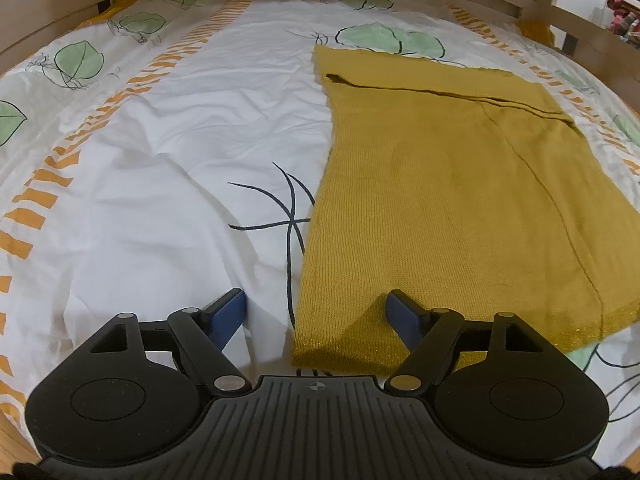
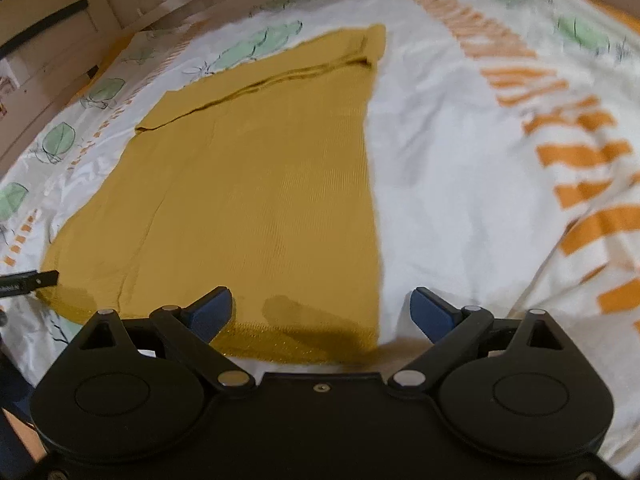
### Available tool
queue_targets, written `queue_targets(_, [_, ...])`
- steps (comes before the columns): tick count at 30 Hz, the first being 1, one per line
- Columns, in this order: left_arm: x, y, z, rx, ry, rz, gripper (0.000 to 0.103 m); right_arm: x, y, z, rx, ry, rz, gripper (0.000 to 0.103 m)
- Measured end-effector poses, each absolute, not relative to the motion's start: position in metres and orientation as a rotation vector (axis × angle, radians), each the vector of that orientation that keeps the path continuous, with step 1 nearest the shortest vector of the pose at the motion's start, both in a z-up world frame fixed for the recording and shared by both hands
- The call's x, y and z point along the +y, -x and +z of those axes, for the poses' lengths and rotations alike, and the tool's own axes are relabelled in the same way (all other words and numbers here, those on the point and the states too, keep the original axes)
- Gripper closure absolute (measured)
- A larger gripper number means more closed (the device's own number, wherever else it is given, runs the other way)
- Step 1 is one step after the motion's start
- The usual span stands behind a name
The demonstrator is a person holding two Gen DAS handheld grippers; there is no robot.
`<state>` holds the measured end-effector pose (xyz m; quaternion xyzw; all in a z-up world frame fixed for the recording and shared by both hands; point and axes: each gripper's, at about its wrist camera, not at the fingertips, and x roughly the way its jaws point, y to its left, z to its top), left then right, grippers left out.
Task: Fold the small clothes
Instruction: 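Open the right gripper and move both grippers toward the sweater hem, then grasp the glittery hem with the left gripper while the right gripper grasps it too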
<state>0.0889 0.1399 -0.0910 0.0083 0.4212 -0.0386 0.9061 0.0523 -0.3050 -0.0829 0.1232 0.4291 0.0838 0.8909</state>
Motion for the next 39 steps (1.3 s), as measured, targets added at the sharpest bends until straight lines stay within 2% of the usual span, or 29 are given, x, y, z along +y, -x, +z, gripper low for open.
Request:
queue_targets(11, [0.143,-0.09,-0.092,0.871,-0.001,-0.094,0.027,-0.298,-0.055,-0.086,0.917,-0.246,0.201,0.01])
queue_targets(16, [0.143,-0.088,-0.091,0.864,0.004,-0.102,0.036,-0.299,-0.055,-0.085,0.912,-0.261,0.189,0.024])
queue_targets(22, [0.145,-0.083,-0.088,0.855,0.016,-0.104,0.047,-0.3,-0.055,-0.085,0.907,-0.266,0.19,0.035])
queue_targets(25, [0.147,-0.079,-0.084,0.847,0.03,-0.106,0.052,-0.3,-0.055,-0.084,0.907,-0.267,0.196,0.035])
queue_targets(32, [0.129,-0.065,-0.073,0.755,-0.075,-0.185,0.053,-0.3,-0.055,-0.084,0.908,-0.267,0.197,0.035])
queue_targets(36, [0.122,-0.072,-0.082,0.788,-0.135,-0.151,0.053,-0.299,-0.055,-0.085,0.908,-0.258,0.196,0.035])
queue_targets(39, [0.132,-0.08,-0.084,0.813,-0.073,-0.111,0.053,-0.299,-0.054,-0.085,0.906,-0.262,0.196,0.035])
